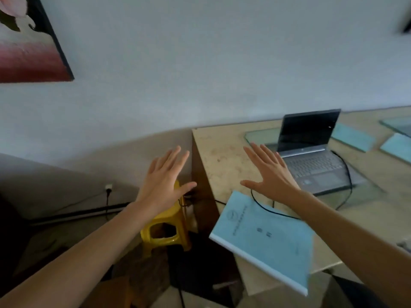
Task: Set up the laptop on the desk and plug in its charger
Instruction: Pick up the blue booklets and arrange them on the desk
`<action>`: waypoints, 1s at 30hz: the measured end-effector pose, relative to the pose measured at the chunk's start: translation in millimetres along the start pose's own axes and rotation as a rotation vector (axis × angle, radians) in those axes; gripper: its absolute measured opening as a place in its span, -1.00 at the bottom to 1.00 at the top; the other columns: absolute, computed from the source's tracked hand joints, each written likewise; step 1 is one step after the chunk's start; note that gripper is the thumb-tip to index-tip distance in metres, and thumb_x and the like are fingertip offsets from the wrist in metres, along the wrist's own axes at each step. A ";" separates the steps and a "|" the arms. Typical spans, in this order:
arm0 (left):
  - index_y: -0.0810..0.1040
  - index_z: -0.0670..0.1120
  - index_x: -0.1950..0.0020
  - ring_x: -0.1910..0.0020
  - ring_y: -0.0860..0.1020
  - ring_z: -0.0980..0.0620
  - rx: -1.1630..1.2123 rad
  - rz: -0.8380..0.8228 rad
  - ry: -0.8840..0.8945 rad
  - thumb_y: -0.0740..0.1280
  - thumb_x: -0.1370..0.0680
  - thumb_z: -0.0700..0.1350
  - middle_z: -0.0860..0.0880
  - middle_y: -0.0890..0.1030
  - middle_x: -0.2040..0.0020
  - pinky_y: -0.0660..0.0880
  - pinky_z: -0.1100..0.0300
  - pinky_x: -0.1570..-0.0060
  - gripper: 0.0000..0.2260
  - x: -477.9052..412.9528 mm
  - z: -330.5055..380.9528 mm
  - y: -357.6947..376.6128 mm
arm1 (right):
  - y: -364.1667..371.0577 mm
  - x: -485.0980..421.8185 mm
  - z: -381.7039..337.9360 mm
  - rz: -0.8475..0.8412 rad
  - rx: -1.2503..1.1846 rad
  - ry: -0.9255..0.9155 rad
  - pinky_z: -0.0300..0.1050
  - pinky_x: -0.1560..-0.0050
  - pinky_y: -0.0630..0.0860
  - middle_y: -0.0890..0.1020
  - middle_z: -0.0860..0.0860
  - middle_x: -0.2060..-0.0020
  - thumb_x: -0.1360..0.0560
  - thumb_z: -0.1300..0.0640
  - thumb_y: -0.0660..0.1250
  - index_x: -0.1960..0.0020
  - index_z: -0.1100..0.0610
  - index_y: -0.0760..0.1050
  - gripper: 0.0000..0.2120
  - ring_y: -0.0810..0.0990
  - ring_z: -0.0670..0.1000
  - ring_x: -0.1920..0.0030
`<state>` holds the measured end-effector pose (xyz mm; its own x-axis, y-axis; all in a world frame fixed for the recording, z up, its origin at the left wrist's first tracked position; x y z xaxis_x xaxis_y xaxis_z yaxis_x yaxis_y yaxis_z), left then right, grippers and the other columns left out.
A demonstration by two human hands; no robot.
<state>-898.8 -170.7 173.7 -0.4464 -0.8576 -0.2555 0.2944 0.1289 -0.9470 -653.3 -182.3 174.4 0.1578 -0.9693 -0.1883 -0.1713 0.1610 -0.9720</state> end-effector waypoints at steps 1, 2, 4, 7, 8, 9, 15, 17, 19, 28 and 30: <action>-0.13 0.08 -0.55 -0.55 -0.14 0.04 0.009 -0.009 0.014 -0.05 -0.48 0.37 0.03 -0.10 -0.58 -0.08 -0.02 -0.50 -0.28 3.2 13.7 7.5 | 2.5 16.5 15.3 -0.011 -0.006 0.033 0.16 -0.51 -0.09 -0.07 -0.06 -0.56 -0.42 -0.32 0.27 -0.54 -0.10 -0.12 -0.12 -0.13 0.01 -0.55; -0.12 0.08 -0.55 -0.55 -0.14 0.04 0.012 -0.015 0.023 -0.04 -0.48 0.37 0.03 -0.09 -0.58 -0.07 -0.02 -0.51 -0.28 5.1 26.4 14.6 | 6.1 31.5 30.8 -0.025 -0.011 0.070 0.14 -0.51 -0.09 -0.06 -0.07 -0.56 -0.42 -0.31 0.28 -0.54 -0.10 -0.11 -0.13 -0.12 0.01 -0.55; -0.11 0.08 -0.55 -0.54 -0.15 0.05 0.021 -0.014 0.032 -0.02 -0.48 0.37 0.04 -0.10 -0.57 -0.09 -0.01 -0.51 -0.28 7.2 49.8 26.9 | 17.3 57.2 60.8 -0.070 -0.019 0.137 0.12 -0.50 -0.07 -0.03 -0.08 -0.56 -0.41 -0.31 0.29 -0.54 -0.11 -0.08 -0.14 -0.10 0.00 -0.55; -0.10 0.08 -0.55 -0.53 -0.18 0.08 0.056 -0.027 0.036 0.00 -0.47 0.37 0.04 -0.09 -0.57 -0.10 0.00 -0.49 -0.27 11.2 80.7 48.6 | 44.1 86.7 94.2 -0.162 -0.041 0.168 0.08 -0.49 0.03 0.04 -0.09 -0.56 -0.40 -0.33 0.29 -0.53 -0.12 -0.05 -0.15 -0.02 -0.01 -0.54; -0.11 0.09 -0.55 -0.53 -0.18 0.08 0.060 -0.040 0.029 0.00 -0.47 0.37 0.05 -0.09 -0.57 -0.10 0.01 -0.50 -0.27 13.1 88.3 57.3 | 55.6 94.5 101.0 -0.201 -0.050 0.160 0.06 -0.48 0.06 0.07 -0.08 -0.55 -0.40 -0.34 0.28 -0.53 -0.12 -0.04 -0.15 0.02 -0.01 -0.54; -0.12 0.09 -0.54 -0.53 -0.18 0.08 0.057 -0.050 0.016 -0.01 -0.47 0.37 0.05 -0.10 -0.57 -0.11 0.02 -0.50 -0.27 15.1 94.5 66.0 | 68.4 102.0 105.5 -0.243 -0.058 0.143 0.06 -0.47 0.10 0.09 -0.08 -0.55 -0.41 -0.34 0.27 -0.53 -0.11 -0.03 -0.16 0.06 -0.01 -0.53; -0.18 0.11 -0.53 -0.53 -0.21 0.10 0.073 -0.141 -0.152 -0.01 -0.47 0.38 0.08 -0.15 -0.57 -0.15 0.06 -0.50 -0.27 23.3 136.1 121.0 | 159.3 146.4 125.5 -0.578 -0.164 0.082 0.02 -0.47 0.11 0.13 -0.06 -0.54 -0.46 -0.28 0.24 -0.54 -0.05 0.01 -0.22 0.10 -0.02 -0.51; -0.21 0.12 -0.53 -0.52 -0.23 0.11 0.072 -0.167 -0.195 0.02 -0.49 0.36 0.09 -0.17 -0.57 -0.17 0.08 -0.50 -0.27 19.7 150.7 137.8 | 179.7 155.0 135.1 -0.654 -0.150 0.051 0.05 -0.48 0.06 0.09 -0.03 -0.55 -0.47 -0.28 0.23 -0.55 -0.04 -0.01 -0.22 0.06 -0.01 -0.52; -0.21 0.12 -0.53 -0.52 -0.22 0.12 0.061 -0.171 -0.237 0.02 -0.49 0.36 0.09 -0.16 -0.57 -0.17 0.09 -0.49 -0.27 16.5 162.3 150.5 | 191.7 156.1 146.0 -0.682 -0.149 0.015 0.06 -0.48 0.04 0.06 -0.01 -0.55 -0.48 -0.27 0.22 -0.55 -0.01 -0.01 -0.22 0.03 0.01 -0.53; -0.16 0.10 -0.54 -0.54 -0.15 0.08 0.092 -0.298 -0.499 -0.05 -0.47 0.40 0.08 -0.09 -0.57 -0.10 0.03 -0.49 -0.26 45.6 176.7 225.8 | 207.4 121.2 178.1 -0.676 -0.174 -0.161 0.00 -0.50 0.07 0.00 0.00 -0.56 -0.49 -0.23 0.25 -0.55 0.04 0.01 -0.23 0.00 0.02 -0.54; -0.16 0.10 -0.54 -0.54 -0.14 0.08 0.114 -0.342 -0.582 -0.04 -0.47 0.40 0.08 -0.09 -0.57 -0.08 0.04 -0.49 -0.26 62.5 173.9 242.7 | 212.6 117.5 179.2 -0.663 -0.181 -0.157 0.02 -0.49 0.09 -0.04 0.00 -0.56 -0.49 -0.20 0.27 -0.54 0.04 0.01 -0.23 -0.02 0.02 -0.54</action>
<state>-708.3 -279.6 -38.3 -0.0121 -0.9728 0.2312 0.3188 -0.2229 -0.9213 -497.0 -228.7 -79.6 0.4211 -0.8118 0.4045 -0.1477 -0.5014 -0.8525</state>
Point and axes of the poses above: each hand's wrist, its own x-axis away from the middle knuckle, its own y-axis out of the palm, z = x × y, the point moved 10 cm from there along -x, towards the middle knuckle
